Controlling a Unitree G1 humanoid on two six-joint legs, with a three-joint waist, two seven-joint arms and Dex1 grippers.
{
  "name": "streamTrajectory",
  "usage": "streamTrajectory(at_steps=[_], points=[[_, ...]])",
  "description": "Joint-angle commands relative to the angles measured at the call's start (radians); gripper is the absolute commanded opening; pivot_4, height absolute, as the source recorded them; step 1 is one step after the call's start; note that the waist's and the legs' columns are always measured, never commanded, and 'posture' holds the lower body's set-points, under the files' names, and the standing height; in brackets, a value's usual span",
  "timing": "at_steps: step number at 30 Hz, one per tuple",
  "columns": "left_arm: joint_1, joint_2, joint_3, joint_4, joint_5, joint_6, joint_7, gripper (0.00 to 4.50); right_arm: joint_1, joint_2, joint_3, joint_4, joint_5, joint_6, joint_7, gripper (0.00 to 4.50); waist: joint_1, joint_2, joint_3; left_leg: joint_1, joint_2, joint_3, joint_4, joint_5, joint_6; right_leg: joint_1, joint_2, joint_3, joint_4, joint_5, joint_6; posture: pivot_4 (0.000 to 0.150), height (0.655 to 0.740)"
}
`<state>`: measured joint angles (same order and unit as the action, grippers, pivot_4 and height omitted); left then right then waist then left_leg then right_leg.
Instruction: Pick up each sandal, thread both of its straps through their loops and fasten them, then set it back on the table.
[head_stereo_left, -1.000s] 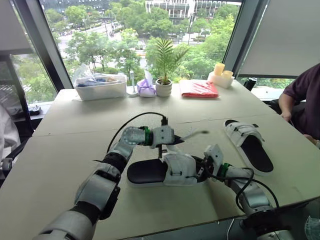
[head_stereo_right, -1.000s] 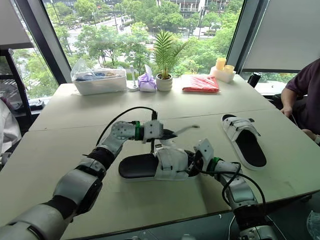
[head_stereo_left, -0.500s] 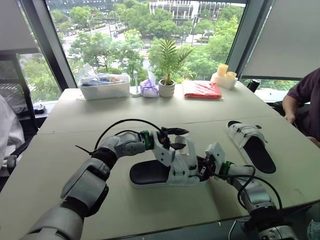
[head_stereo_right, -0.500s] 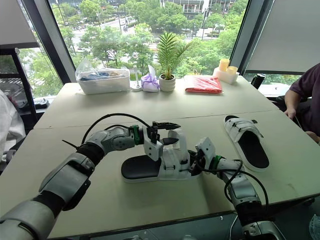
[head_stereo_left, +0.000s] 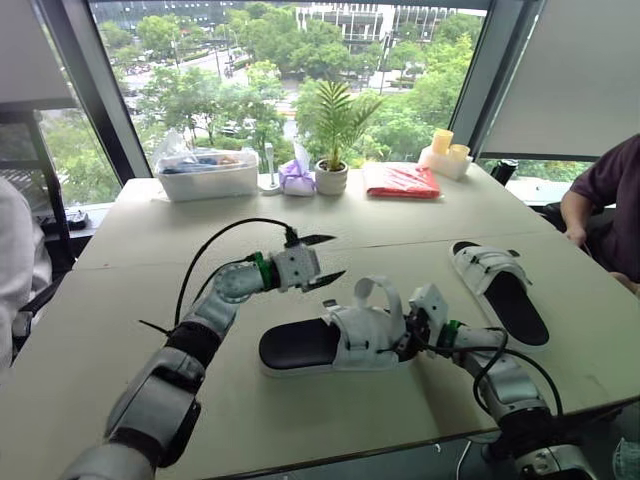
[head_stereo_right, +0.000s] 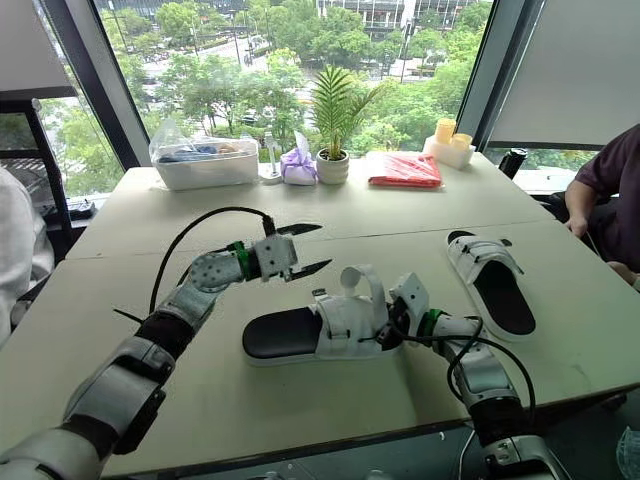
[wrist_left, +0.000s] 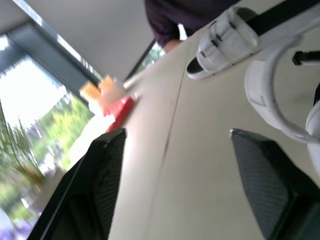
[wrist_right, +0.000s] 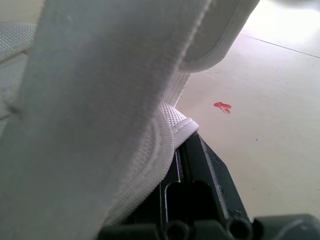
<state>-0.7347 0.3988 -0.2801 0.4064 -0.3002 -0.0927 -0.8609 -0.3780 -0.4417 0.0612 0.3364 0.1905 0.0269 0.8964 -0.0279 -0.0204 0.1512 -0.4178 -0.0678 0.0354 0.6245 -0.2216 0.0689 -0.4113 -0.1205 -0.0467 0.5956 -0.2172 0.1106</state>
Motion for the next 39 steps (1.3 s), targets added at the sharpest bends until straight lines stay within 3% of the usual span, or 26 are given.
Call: streamTrajectory(at_steps=[1, 5, 9, 15, 25, 28, 33, 34, 39], points=[[0.058, 0.037, 0.065, -0.442, -0.433, 0.631, 0.029, 3.40, 0.025, -0.014, 0.025, 0.089, -0.043, 0.037, -0.004, 0.00, -0.001, 0.001, 0.000, 0.000, 0.000, -0.001, 0.001, 0.000, 0.000, 0.000, 0.000, 0.000, 0.000, 0.000, 0.000, 0.150, 0.7388], [0.131, -0.025, 0.111, -0.596, -0.578, 0.899, 0.199, 3.40, 0.014, -0.016, 0.029, 0.103, -0.045, 0.035, 0.004, 0.00, 0.008, 0.002, 0.001, 0.006, -0.001, -0.004, 0.005, -0.002, 0.001, 0.007, 0.001, 0.001, -0.002, -0.003, -0.004, 0.150, 0.7388], [0.158, -0.060, 0.068, -0.652, -0.546, 0.990, 0.263, 3.40, 0.010, -0.025, 0.030, 0.110, -0.044, 0.033, 0.013, 0.00, 0.013, 0.003, 0.001, 0.008, 0.000, -0.004, 0.004, -0.002, 0.001, 0.013, 0.003, 0.002, -0.001, -0.004, -0.003, 0.150, 0.7388], [0.147, -0.171, 0.030, -0.598, -0.462, 1.022, 0.352, 3.40, 0.020, -0.028, 0.027, 0.090, -0.043, 0.043, 0.015, 0.00, 0.015, 0.003, 0.001, 0.009, -0.001, -0.004, 0.004, -0.003, 0.000, 0.008, 0.002, 0.002, -0.002, -0.005, -0.004, 0.150, 0.7388], [0.025, -0.339, -0.001, -0.342, -0.299, 0.932, 0.333, 3.40, 0.026, -0.015, 0.028, 0.080, -0.044, 0.040, -0.001, 0.00, 0.016, 0.003, 0.001, 0.008, 0.000, -0.004, 0.003, -0.003, 0.000, 0.008, 0.002, 0.002, -0.003, -0.005, -0.004, 0.150, 0.7388], [-0.018, -0.371, -0.003, -0.265, -0.248, 0.892, 0.322, 2.61, 0.028, -0.010, 0.028, 0.075, -0.044, 0.040, -0.008, 0.00, 0.017, 0.003, 0.001, 0.007, 0.000, -0.004, 0.004, -0.003, 0.000, 0.009, 0.002, 0.001, -0.003, -0.005, -0.004, 0.150, 0.7388], [-0.033, -0.395, 0.012, -0.222, -0.211, 0.859, 0.300, 0.21, 0.043, -0.012, 0.023, 0.064, -0.040, 0.042, -0.013, 0.00, 0.016, 0.003, 0.001, 0.007, 0.000, -0.004, 0.004, -0.003, 0.000, 0.012, 0.001, 0.001, -0.003, -0.005, -0.004, 0.150, 0.7388], [-0.035, -0.398, 0.018, -0.218, -0.208, 0.856, 0.297, 0.03, 0.046, -0.013, 0.022, 0.061, -0.039, 0.043, -0.013, 0.00, 0.016, 0.003, 0.001, 0.007, 0.000, -0.004, 0.004, -0.003, 0.000, 0.012, 0.001, 0.001, -0.004, -0.005, -0.004, 0.150, 0.7388], [-0.046, -0.392, 0.096, -0.216, -0.257, 0.903, 0.256, 0.03, 0.060, -0.025, 0.004, 0.026, -0.008, 0.078, 0.006, 0.00, 0.016, 0.003, 0.001, 0.005, 0.000, -0.004, 0.002, -0.003, 0.000, 0.010, 0.001, 0.001, -0.004, -0.005, -0.004, 0.150, 0.7388]])
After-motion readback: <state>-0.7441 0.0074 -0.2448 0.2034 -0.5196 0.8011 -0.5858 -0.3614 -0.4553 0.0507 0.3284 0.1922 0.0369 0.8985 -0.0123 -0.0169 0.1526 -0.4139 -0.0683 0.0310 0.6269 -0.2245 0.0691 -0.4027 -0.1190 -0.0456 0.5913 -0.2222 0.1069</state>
